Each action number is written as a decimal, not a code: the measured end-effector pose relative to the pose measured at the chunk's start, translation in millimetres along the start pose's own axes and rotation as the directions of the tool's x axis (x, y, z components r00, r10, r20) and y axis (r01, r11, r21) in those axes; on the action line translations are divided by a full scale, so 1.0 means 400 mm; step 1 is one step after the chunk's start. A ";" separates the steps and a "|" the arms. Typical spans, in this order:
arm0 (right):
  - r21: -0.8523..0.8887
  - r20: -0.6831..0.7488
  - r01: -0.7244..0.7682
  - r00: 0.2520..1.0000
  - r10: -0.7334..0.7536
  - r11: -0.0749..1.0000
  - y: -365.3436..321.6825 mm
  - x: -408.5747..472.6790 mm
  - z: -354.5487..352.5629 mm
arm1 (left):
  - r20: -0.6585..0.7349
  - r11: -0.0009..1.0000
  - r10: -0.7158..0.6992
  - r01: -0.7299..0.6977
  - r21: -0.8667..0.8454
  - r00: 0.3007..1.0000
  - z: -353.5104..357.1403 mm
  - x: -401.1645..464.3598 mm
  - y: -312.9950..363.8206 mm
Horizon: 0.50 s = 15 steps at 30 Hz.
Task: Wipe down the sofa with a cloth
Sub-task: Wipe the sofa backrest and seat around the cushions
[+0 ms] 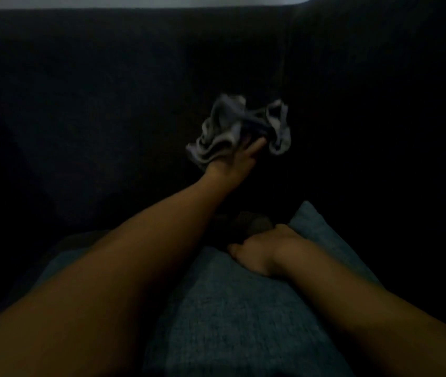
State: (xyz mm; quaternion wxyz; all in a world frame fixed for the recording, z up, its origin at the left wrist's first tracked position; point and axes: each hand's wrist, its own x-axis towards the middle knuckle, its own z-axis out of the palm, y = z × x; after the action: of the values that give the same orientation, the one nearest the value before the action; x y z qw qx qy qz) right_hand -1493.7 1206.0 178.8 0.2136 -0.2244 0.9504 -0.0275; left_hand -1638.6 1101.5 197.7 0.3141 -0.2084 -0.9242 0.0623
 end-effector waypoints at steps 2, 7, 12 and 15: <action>0.007 -0.040 -0.011 0.999 0.011 1.000 0.004 0.020 0.012 | 0.120 0.985 -0.026 0.046 -0.165 0.992 0.048 -0.079 0.007; -0.008 -0.096 -0.027 0.995 0.026 1.000 -0.006 0.042 0.036 | 0.567 0.992 0.029 0.045 -0.115 0.823 0.121 -0.190 -0.002; -0.025 -0.168 0.048 0.985 -0.051 0.999 -0.005 -0.005 0.015 | 0.684 0.971 -0.172 0.238 -0.003 0.709 -0.003 -0.214 -0.121; -0.022 0.057 -0.036 0.998 0.037 0.999 -0.004 -0.013 0.015 | 0.733 0.986 -0.160 0.145 0.085 0.661 -0.081 -0.304 -0.239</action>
State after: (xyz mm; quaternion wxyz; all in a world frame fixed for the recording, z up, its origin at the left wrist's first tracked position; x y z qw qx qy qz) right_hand -1486.4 1207.1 175.5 0.2390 -0.2097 0.9481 -0.0072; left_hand -1564.9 962.7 179.4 -0.0792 -0.0846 -0.9856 0.1233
